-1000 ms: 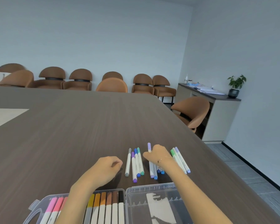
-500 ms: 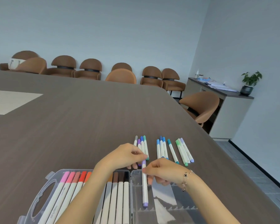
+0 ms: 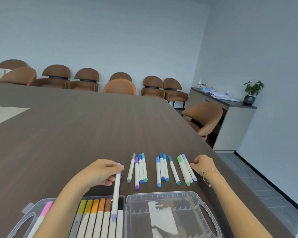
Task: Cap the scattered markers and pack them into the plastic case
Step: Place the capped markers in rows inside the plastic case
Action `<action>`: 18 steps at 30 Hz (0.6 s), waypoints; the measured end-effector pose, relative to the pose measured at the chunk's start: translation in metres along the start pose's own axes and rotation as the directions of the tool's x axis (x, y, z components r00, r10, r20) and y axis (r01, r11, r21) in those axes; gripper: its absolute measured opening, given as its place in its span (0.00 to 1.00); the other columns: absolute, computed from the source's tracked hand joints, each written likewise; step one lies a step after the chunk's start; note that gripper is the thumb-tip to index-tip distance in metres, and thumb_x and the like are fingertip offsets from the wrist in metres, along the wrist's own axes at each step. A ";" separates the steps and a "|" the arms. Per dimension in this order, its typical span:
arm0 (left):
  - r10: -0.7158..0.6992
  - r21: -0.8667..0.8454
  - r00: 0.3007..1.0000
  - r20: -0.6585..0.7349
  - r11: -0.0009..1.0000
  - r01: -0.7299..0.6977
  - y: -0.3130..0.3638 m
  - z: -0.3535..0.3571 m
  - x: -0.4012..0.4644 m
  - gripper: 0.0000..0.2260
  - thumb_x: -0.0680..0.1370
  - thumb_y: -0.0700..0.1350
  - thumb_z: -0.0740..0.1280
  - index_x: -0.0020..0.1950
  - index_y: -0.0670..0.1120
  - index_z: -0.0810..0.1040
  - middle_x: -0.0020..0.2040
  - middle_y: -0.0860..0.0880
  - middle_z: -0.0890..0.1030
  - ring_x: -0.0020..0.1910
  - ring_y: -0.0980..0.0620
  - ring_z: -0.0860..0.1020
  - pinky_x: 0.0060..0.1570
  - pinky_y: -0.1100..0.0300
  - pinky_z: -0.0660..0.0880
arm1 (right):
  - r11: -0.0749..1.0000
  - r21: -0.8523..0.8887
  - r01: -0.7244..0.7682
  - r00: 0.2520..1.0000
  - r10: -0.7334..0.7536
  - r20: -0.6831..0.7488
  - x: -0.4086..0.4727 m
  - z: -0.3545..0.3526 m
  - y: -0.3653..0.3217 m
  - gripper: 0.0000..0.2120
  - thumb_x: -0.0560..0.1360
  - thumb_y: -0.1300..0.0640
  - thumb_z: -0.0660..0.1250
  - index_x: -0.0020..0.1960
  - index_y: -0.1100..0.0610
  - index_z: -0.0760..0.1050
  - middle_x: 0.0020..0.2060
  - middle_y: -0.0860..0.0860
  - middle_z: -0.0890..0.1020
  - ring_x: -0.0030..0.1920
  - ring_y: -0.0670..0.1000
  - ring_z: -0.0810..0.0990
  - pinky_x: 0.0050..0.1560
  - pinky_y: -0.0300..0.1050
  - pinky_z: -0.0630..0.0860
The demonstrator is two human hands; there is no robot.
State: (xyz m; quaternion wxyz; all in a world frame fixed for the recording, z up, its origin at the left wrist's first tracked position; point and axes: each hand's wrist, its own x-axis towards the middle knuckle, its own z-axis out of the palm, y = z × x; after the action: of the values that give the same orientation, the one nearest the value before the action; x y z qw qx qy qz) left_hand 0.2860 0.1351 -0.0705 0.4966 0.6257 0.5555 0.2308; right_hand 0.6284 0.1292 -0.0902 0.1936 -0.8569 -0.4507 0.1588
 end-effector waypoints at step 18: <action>0.030 -0.021 0.999 -0.011 0.999 -0.031 0.009 -0.028 -0.030 0.09 0.79 0.47 0.65 0.55 0.44 0.79 0.40 0.45 0.79 0.33 0.54 0.73 0.38 0.62 0.74 | 0.986 0.111 0.123 0.985 -0.135 0.110 -0.071 -0.029 -0.048 0.13 0.74 0.53 0.66 0.40 0.63 0.77 0.32 0.53 0.75 0.31 0.47 0.74 0.33 0.36 0.70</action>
State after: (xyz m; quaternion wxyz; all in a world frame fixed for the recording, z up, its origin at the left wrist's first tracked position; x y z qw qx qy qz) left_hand 0.2585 0.1189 -0.0433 0.4968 0.6276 0.5460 0.2476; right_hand 0.5687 0.0893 -0.0348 0.2209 -0.8040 -0.5069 0.2188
